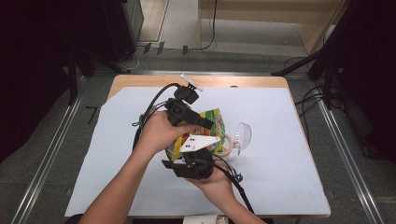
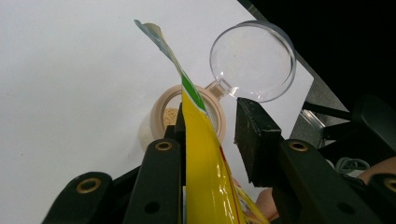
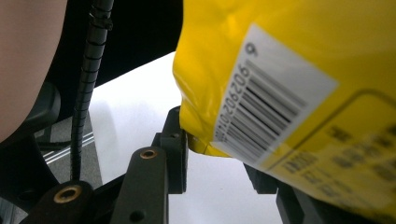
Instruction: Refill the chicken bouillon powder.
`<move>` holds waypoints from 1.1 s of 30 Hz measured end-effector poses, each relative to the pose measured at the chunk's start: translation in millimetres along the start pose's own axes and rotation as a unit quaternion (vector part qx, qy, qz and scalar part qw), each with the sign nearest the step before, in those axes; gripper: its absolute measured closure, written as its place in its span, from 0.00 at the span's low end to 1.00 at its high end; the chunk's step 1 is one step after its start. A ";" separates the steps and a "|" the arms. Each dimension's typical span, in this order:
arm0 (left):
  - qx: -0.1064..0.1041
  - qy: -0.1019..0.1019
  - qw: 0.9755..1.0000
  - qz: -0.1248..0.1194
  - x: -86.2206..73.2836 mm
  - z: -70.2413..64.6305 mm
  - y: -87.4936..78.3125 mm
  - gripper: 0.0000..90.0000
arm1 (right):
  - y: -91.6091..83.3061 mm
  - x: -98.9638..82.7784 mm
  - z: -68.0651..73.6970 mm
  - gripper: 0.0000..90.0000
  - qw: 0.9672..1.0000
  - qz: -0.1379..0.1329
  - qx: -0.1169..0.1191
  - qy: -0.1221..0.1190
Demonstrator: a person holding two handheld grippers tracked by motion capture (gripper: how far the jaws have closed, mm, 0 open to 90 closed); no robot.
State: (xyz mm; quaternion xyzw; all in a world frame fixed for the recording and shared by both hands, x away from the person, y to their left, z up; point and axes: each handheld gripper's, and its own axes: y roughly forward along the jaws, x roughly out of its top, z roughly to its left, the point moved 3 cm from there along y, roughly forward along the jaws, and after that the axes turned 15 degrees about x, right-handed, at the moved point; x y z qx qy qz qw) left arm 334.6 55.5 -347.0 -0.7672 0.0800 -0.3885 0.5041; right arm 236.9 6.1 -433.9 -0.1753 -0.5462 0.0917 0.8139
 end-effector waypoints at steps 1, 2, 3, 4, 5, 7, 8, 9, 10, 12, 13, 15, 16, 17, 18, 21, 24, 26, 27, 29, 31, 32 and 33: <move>0.000 0.000 1.000 0.000 0.0 0.2 0.0 0.79 | 0.0 0.0 0.0 0.73 1.000 0.000 0.000 0.000; 0.000 0.000 1.000 0.000 0.0 0.3 0.0 0.79 | 0.0 0.0 -0.1 0.73 1.000 0.000 0.000 0.000; 0.000 0.000 1.000 0.000 0.0 0.3 0.0 0.79 | 0.1 0.0 -0.1 0.73 1.000 0.000 0.000 0.000; 0.000 0.000 1.000 0.000 0.0 0.1 0.0 0.79 | 0.0 0.0 -0.2 0.73 1.000 0.000 0.000 0.000; 0.000 0.000 1.000 -0.001 0.0 -0.1 -0.1 0.79 | 0.0 0.0 -0.2 0.73 1.000 0.000 0.000 0.000; 0.000 0.001 1.000 -0.001 0.0 -0.4 -0.3 0.79 | -0.3 0.0 0.0 0.73 1.000 0.001 -0.001 -0.001; 0.000 0.001 1.000 -0.001 0.0 -0.6 -0.5 0.79 | -0.5 0.1 0.0 0.73 1.000 0.001 -0.001 -0.001; 0.000 0.001 1.000 -0.002 0.0 -0.8 -0.7 0.79 | -0.6 0.2 0.0 0.73 1.000 0.001 -0.001 -0.002; 0.001 0.002 1.000 -0.003 0.0 -1.0 -0.8 0.79 | -0.6 0.2 0.1 0.73 1.000 0.001 -0.002 -0.002; 0.001 0.002 1.000 -0.004 0.0 -1.2 -1.0 0.79 | -0.7 0.3 0.2 0.73 1.000 0.001 -0.002 -0.003; 0.002 0.002 1.000 -0.004 0.0 -1.3 -0.9 0.79 | -0.7 0.3 0.2 0.73 1.000 0.001 -0.002 -0.003; 0.003 0.002 1.000 -0.001 -0.2 -1.2 -0.6 0.79 | -0.3 0.1 0.4 0.73 1.000 0.000 0.000 -0.001; 0.001 0.002 1.000 -0.001 -0.2 -1.1 -0.5 0.79 | 0.0 -0.1 0.3 0.73 1.000 -0.001 0.001 0.000; 0.001 0.002 1.000 0.000 -0.2 -0.9 -0.4 0.79 | 0.1 -0.2 0.3 0.73 1.000 -0.001 0.000 -0.001; 0.001 0.001 1.000 0.000 -0.2 -0.7 -0.4 0.79 | 0.0 -0.2 0.4 0.73 1.000 0.000 0.001 0.000; -0.002 -0.002 1.000 0.003 -0.2 0.1 0.1 0.79 | -0.3 0.0 0.4 0.73 1.000 0.001 0.000 0.000; -0.003 -0.003 1.000 0.004 -0.4 1.0 0.4 0.78 | -0.5 0.4 0.3 0.73 1.000 0.004 0.001 0.000; -0.002 -0.003 1.000 0.004 -0.4 1.3 0.1 0.78 | -0.4 0.6 0.3 0.73 1.000 0.004 0.002 0.000; -0.002 -0.004 1.000 0.004 -0.3 1.3 -0.1 0.78 | -0.5 0.7 0.2 0.73 1.000 0.004 0.002 -0.001; -0.002 -0.005 1.000 0.001 -0.1 1.3 -0.8 0.79 | -0.6 1.1 0.3 0.73 1.000 0.004 0.002 -0.001; -0.003 -0.005 1.000 0.001 -0.1 1.8 -1.6 0.79 | -1.1 1.5 0.7 0.73 1.000 0.005 0.001 -0.003; -0.004 -0.005 1.000 0.000 -0.1 1.9 -1.7 0.79 | -1.2 1.9 1.0 0.73 1.000 0.005 0.001 -0.003; -0.003 -0.005 1.000 -0.001 -0.1 1.6 -1.7 0.79 | -1.2 2.1 1.1 0.73 1.000 0.005 0.000 -0.003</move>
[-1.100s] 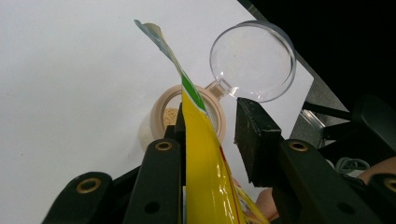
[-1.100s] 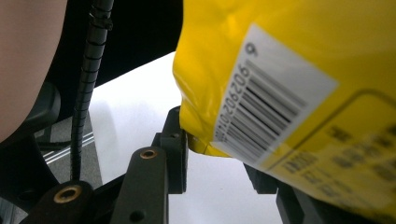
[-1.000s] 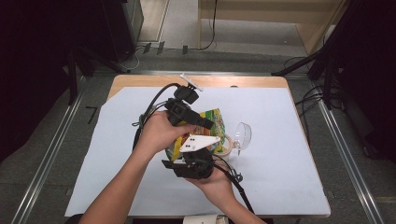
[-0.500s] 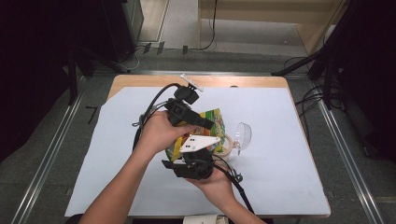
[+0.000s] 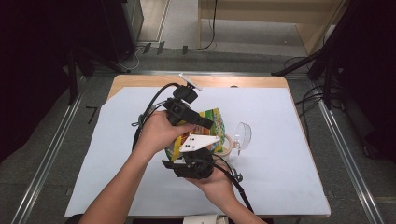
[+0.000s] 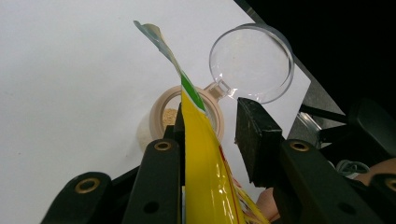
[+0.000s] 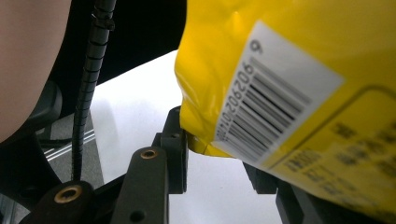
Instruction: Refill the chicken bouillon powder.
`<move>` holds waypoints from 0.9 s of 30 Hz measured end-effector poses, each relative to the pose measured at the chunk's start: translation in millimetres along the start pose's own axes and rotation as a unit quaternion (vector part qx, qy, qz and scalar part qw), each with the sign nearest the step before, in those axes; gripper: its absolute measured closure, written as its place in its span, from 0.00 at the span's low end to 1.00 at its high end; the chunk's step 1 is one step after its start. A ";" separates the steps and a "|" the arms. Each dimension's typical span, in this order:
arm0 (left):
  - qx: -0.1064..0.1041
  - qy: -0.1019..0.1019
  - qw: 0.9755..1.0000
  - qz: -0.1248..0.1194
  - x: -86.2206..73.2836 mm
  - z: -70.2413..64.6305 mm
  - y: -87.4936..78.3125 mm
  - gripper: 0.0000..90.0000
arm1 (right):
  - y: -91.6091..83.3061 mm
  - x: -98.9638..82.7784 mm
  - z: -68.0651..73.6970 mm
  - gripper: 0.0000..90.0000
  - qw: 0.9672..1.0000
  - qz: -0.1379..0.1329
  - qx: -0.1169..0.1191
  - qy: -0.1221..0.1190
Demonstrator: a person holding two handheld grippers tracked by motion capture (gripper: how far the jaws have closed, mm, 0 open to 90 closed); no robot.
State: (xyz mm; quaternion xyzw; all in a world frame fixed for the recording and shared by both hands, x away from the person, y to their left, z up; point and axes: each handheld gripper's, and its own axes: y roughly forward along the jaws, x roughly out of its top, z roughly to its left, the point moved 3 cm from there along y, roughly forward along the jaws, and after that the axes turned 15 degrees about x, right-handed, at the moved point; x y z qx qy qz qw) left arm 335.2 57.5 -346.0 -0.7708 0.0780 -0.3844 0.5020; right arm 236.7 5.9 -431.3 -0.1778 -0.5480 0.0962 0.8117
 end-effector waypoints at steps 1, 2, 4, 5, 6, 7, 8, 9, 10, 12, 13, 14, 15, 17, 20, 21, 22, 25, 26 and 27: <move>0.001 0.000 1.000 0.000 -0.1 -0.3 0.0 0.79 | 0.2 0.0 0.1 0.73 1.000 0.000 0.000 0.000; 0.001 0.001 1.000 0.000 -0.2 -0.3 -0.1 0.79 | 0.2 -0.2 0.1 0.73 1.000 0.000 -0.001 0.000; 0.002 0.003 1.000 0.001 -0.5 -0.6 0.0 0.79 | 0.5 -0.5 0.2 0.73 1.000 0.000 -0.001 0.000; 0.002 0.003 1.000 0.002 -0.6 -0.8 0.1 0.79 | 1.0 -0.8 0.3 0.73 1.000 -0.001 0.000 0.001; 0.005 0.004 1.000 0.003 -0.8 -1.4 0.2 0.79 | 1.4 -1.0 0.3 0.73 1.000 -0.002 0.001 0.002; 0.004 0.004 1.000 0.003 -0.8 -2.0 0.2 0.79 | 1.9 -1.5 0.3 0.73 1.000 -0.003 0.001 0.002; 0.004 0.004 1.000 0.002 -0.7 -2.5 0.1 0.79 | 2.1 -1.8 0.3 0.73 1.000 -0.003 0.001 0.003; 0.005 0.004 1.000 0.001 -0.6 -2.7 0.1 0.79 | 2.0 -2.1 0.5 0.73 1.000 -0.005 0.001 0.002; 0.006 0.005 1.000 0.000 -0.4 -3.0 -0.1 0.79 | 1.8 -2.0 0.5 0.73 1.000 -0.004 0.001 0.002; 0.004 0.005 1.000 -0.002 0.0 -2.2 -0.9 0.78 | 1.1 -1.3 0.4 0.73 1.000 -0.004 0.002 0.001; 0.003 0.003 1.000 -0.004 0.3 -1.6 -1.3 0.78 | 0.2 -0.5 0.3 0.73 1.000 -0.002 0.000 -0.001; 0.001 -0.002 1.000 -0.006 0.7 -0.2 -2.1 0.78 | -0.4 0.4 0.3 0.73 1.000 -0.001 0.000 -0.001; -0.003 -0.006 1.000 -0.006 0.8 1.2 -2.8 0.78 | -1.3 1.8 0.4 0.73 1.000 0.003 0.001 -0.002; -0.006 -0.010 1.000 -0.004 0.6 2.6 -2.6 0.77 | -1.9 3.9 0.8 0.73 1.000 0.011 0.006 0.002; -0.006 -0.011 1.000 -0.001 0.1 4.0 -1.7 0.77 | -1.3 4.5 0.2 0.73 1.000 0.017 0.009 0.004; -0.006 -0.010 1.000 0.001 0.2 4.6 -1.3 0.77 | -1.2 4.5 -0.2 0.73 1.000 0.018 0.009 0.004; -0.006 -0.012 1.000 0.001 0.2 4.8 -0.6 0.77 | -1.2 4.4 -0.4 0.73 1.000 0.019 0.009 0.006; -0.002 -0.012 1.000 0.008 -0.4 4.2 1.9 0.77 | 0.2 2.7 -0.7 0.73 1.000 0.015 0.010 0.012; -0.003 -0.009 1.000 0.009 -0.7 4.0 2.9 0.77 | 1.1 1.8 -1.1 0.73 1.000 0.013 0.010 0.013; -0.003 -0.009 1.000 0.009 -0.9 3.7 3.3 0.77 | 2.0 0.3 -1.0 0.73 1.000 0.010 0.008 0.015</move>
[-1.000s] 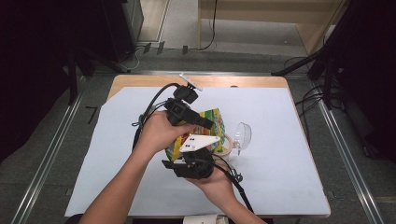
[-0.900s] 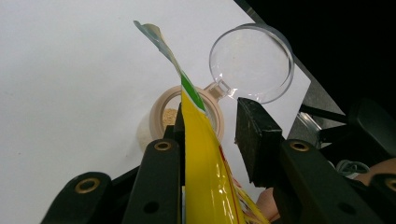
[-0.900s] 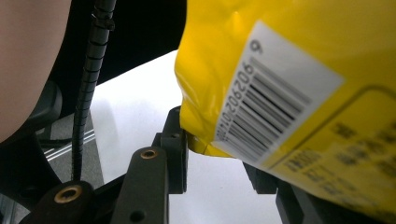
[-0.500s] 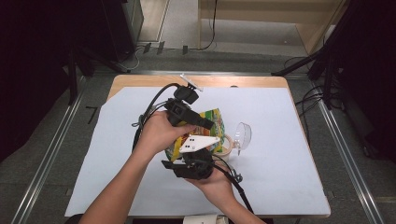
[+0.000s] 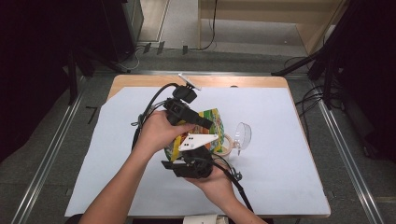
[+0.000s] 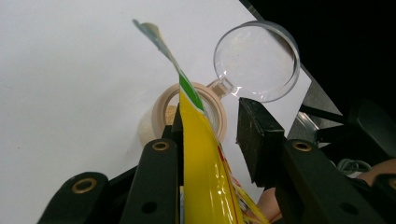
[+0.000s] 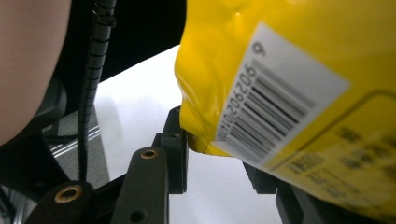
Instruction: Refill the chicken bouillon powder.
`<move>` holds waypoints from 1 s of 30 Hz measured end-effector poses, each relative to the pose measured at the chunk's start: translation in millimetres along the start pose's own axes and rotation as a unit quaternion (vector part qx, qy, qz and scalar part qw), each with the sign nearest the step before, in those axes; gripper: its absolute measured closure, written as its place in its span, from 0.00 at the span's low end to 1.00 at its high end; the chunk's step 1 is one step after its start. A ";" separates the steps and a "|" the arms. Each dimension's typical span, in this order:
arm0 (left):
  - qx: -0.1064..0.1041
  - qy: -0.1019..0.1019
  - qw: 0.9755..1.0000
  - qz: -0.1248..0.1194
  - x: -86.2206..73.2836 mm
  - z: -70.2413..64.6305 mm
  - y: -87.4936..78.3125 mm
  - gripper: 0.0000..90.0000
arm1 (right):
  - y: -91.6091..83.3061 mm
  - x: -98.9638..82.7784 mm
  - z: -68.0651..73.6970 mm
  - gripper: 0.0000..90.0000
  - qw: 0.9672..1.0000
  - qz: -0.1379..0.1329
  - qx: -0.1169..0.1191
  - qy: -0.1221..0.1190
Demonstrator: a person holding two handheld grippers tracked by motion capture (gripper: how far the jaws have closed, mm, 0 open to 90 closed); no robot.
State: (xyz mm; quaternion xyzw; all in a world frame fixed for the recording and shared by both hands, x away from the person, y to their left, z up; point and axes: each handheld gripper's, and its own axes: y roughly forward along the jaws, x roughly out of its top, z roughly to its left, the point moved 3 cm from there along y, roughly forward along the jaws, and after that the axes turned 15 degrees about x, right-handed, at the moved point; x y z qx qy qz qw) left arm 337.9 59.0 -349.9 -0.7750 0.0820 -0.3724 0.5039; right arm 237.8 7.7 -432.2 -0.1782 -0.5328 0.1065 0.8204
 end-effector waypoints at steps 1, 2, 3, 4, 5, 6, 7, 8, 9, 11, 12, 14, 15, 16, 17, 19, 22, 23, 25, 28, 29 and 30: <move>0.001 0.000 1.000 0.000 0.0 -0.2 0.1 0.77 | 0.3 -1.0 -0.3 0.73 1.000 -0.002 -0.002 -0.004; 0.000 0.000 1.000 -0.001 0.1 -0.3 0.0 0.77 | 0.3 -1.1 -0.3 0.73 1.000 -0.004 -0.002 -0.004; 0.000 0.000 1.000 -0.001 0.1 -0.3 0.0 0.77 | 0.2 -1.0 -0.3 0.73 1.000 -0.004 -0.002 -0.004; 0.001 0.000 1.000 -0.001 0.3 0.0 0.1 0.77 | 0.2 -1.0 -0.3 0.73 1.000 -0.004 -0.002 -0.004; 0.000 -0.001 1.000 0.000 0.6 1.0 0.3 0.77 | 0.2 -1.0 0.1 0.73 1.000 -0.006 -0.003 -0.002; -0.001 -0.003 1.000 -0.001 0.6 1.6 0.4 0.77 | 0.0 -0.8 0.0 0.73 1.000 -0.005 -0.003 -0.002; -0.002 -0.004 1.000 -0.001 0.7 2.2 0.4 0.77 | -0.2 -0.5 -0.3 0.73 1.000 -0.004 -0.003 -0.004; -0.003 -0.005 1.000 -0.001 0.7 2.7 0.3 0.77 | -0.4 -0.1 -0.5 0.73 1.000 -0.003 -0.003 -0.005; -0.005 -0.006 1.000 -0.002 0.9 3.1 -0.2 0.77 | -0.8 0.3 -0.8 0.73 1.000 -0.001 -0.002 -0.006; -0.006 -0.008 1.000 -0.005 1.0 3.4 -1.4 0.76 | -1.7 1.4 -1.0 0.73 1.000 0.003 -0.002 -0.011; -0.006 -0.009 1.000 -0.005 0.9 3.4 -1.8 0.77 | -1.8 1.7 -0.7 0.73 1.000 0.002 -0.001 -0.011; -0.005 -0.009 1.000 -0.005 0.7 3.6 -1.8 0.77 | -1.6 2.0 -0.5 0.73 1.000 0.003 0.000 -0.011; -0.005 -0.010 1.000 -0.005 0.6 3.8 -1.9 0.77 | -1.5 2.0 -0.5 0.73 1.000 0.004 0.000 -0.010; -0.005 -0.011 1.000 -0.005 0.5 4.0 -1.9 0.77 | -1.5 2.0 -0.5 0.73 1.000 0.004 0.000 -0.011; -0.005 -0.011 1.000 -0.005 0.5 4.2 -1.9 0.77 | -1.4 2.0 -0.5 0.73 1.000 0.004 0.000 -0.011; -0.004 -0.011 1.000 -0.004 0.2 4.0 -2.0 0.77 | -1.4 2.0 -0.4 0.73 1.000 0.004 0.001 -0.012; -0.002 -0.011 1.000 0.000 0.0 4.8 -1.1 0.77 | -1.1 1.6 -0.7 0.73 1.000 0.005 0.003 -0.011; -0.002 -0.011 1.000 0.000 0.0 4.8 -1.1 0.77 | -1.1 1.6 -0.7 0.73 1.000 0.005 0.003 -0.011; -0.006 -0.015 1.000 0.000 0.4 6.6 -0.5 0.76 | -1.1 2.1 -1.3 0.73 1.000 0.008 0.005 -0.010; -0.007 -0.014 1.000 0.000 0.9 6.9 -0.1 0.77 | -0.9 2.3 -1.4 0.73 1.000 0.007 0.004 -0.009; -0.006 -0.014 1.000 0.001 1.3 7.0 0.1 0.77 | -0.9 2.3 -1.7 0.73 1.000 0.007 0.004 -0.009; -0.007 -0.013 1.000 0.002 1.9 7.2 0.5 0.77 | -0.9 2.3 -2.2 0.73 1.000 0.007 0.004 -0.010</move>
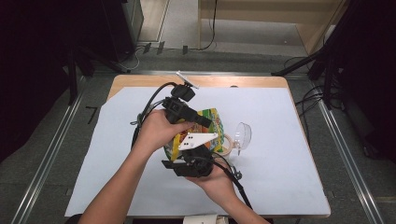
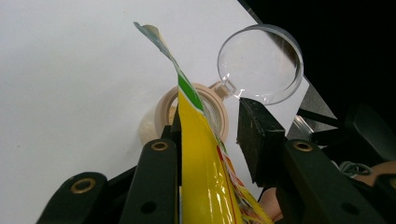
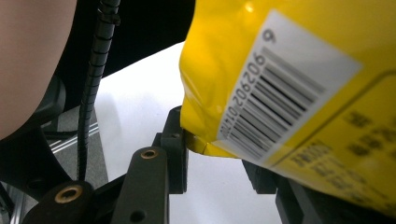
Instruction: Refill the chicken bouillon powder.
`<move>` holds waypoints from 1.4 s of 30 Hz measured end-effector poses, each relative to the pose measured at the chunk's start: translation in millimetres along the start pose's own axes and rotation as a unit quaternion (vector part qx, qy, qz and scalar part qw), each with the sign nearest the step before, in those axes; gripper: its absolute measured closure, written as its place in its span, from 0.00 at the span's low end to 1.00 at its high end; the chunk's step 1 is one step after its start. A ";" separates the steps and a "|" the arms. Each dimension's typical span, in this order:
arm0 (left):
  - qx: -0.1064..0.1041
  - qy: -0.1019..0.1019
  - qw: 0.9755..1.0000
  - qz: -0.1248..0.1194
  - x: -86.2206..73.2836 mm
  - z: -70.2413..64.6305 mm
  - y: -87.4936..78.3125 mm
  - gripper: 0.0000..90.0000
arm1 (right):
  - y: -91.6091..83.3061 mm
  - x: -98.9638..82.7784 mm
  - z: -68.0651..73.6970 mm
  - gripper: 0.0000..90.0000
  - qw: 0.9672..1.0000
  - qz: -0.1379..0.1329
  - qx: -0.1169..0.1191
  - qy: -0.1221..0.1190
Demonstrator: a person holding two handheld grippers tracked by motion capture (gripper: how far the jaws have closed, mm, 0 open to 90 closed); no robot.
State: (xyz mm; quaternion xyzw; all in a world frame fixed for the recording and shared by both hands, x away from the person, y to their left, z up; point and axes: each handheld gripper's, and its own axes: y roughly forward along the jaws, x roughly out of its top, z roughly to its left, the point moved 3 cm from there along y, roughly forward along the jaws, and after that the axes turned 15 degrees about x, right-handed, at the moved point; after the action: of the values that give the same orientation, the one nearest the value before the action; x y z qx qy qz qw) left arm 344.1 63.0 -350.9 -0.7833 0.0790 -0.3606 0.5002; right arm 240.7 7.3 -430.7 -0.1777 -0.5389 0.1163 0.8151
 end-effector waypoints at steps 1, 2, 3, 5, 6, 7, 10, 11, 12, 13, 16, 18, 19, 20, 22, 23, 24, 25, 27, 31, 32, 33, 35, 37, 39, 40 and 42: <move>0.002 0.001 1.000 0.000 1.0 -0.4 0.8 0.77 | -0.1 -0.1 -0.4 0.73 1.000 0.000 -0.001 0.002; 0.003 0.003 1.000 0.001 1.5 -0.6 1.2 0.77 | 0.0 0.1 -1.5 0.73 1.000 -0.001 -0.001 0.003; 0.002 0.004 1.000 0.001 2.3 -0.4 1.6 0.77 | 0.2 0.3 -2.3 0.73 1.000 -0.002 -0.002 0.003; 0.004 0.004 1.000 0.001 3.7 -0.1 1.9 0.77 | 0.1 0.7 -3.8 0.73 1.000 -0.002 -0.004 0.004; 0.005 0.005 1.000 0.001 4.4 0.0 2.1 0.77 | -0.1 1.1 -4.5 0.73 1.000 -0.002 -0.004 0.004; 0.005 0.004 1.000 0.002 5.2 0.1 2.5 0.77 | -0.4 1.4 -5.3 0.73 1.000 -0.001 -0.004 0.005; 0.005 0.007 1.000 0.006 7.3 1.1 3.0 0.77 | -0.4 2.5 -6.9 0.73 1.000 -0.003 -0.003 0.008; 0.005 0.006 1.000 0.007 8.5 1.9 2.8 0.77 | -0.4 3.0 -7.4 0.73 1.000 -0.003 -0.003 0.008; 0.004 0.004 1.000 0.007 9.4 2.8 2.8 0.76 | -0.6 4.0 -8.3 0.73 1.000 -0.003 -0.004 0.008; 0.003 0.002 1.000 0.006 9.9 3.3 2.9 0.77 | -0.3 5.0 -8.9 0.73 1.000 -0.005 -0.003 0.010; 0.004 0.004 1.000 0.010 10.4 4.8 4.2 0.76 | 0.3 5.8 -10.8 0.73 1.000 -0.005 -0.001 0.012; 0.003 0.004 1.000 0.009 9.9 5.7 5.1 0.76 | 1.6 4.9 -11.9 0.74 1.000 -0.006 -0.002 0.015; 0.003 0.004 1.000 0.009 9.9 5.7 5.1 0.76 | 1.6 4.9 -11.9 0.74 1.000 -0.006 -0.002 0.015; 0.002 0.003 1.000 0.007 9.4 5.9 5.0 0.76 | 2.0 4.7 -12.2 0.74 1.000 -0.008 -0.001 0.016; 0.006 0.005 1.000 0.005 8.7 5.4 4.5 0.76 | 2.8 4.3 -12.0 0.73 1.000 -0.010 -0.002 0.017; 0.006 0.005 1.000 0.004 8.2 4.3 4.1 0.76 | 2.9 4.0 -11.7 0.73 1.000 -0.010 -0.002 0.016; 0.008 0.007 1.000 0.003 7.7 2.9 3.4 0.76 | 2.9 3.7 -11.2 0.73 1.000 -0.011 -0.001 0.016; 0.010 0.009 1.000 0.001 7.4 0.9 2.5 0.76 | 2.5 3.3 -10.6 0.73 1.000 -0.011 -0.002 0.015; 0.016 0.015 1.000 -0.002 6.6 -3.4 0.3 0.76 | 1.6 3.3 -8.1 0.74 1.000 -0.012 0.000 0.015; 0.022 0.018 1.000 0.000 4.8 -7.9 -2.2 0.75 | 0.1 3.1 -4.2 0.74 1.000 -0.014 0.004 0.012; 0.022 0.019 1.000 0.000 4.4 -8.2 -2.3 0.75 | 0.3 2.8 -3.9 0.74 1.000 -0.015 0.005 0.011; 0.023 0.019 1.000 0.000 4.2 -8.5 -2.1 0.75 | 0.4 2.3 -3.8 0.74 1.000 -0.015 0.004 0.010; 0.024 0.019 1.000 0.001 4.0 -8.6 -1.8 0.75 | 0.4 1.6 -4.1 0.74 1.000 -0.014 0.003 0.009; 0.024 0.019 1.000 0.000 3.9 -8.9 -1.9 0.75 | 0.4 1.0 -4.5 0.74 1.000 -0.014 0.003 0.006; 0.023 0.021 1.000 -0.002 3.8 -10.3 -2.6 0.75 | 0.7 0.5 -5.0 0.74 1.000 -0.015 0.001 0.004; 0.024 0.022 0.999 -0.004 3.7 -11.5 -3.3 0.75 | 0.9 0.2 -5.2 0.74 1.000 -0.015 0.002 0.003; 0.024 0.024 0.999 -0.004 3.6 -13.4 -3.7 0.75 | 1.0 -0.6 -5.4 0.75 1.000 -0.015 0.001 0.006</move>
State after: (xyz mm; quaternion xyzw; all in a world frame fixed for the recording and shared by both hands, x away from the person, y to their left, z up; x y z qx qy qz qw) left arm 337.2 53.3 -342.9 -0.7623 0.0788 -0.3835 0.5154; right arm 245.4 7.1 -433.6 -0.1696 -0.5362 0.1037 0.8204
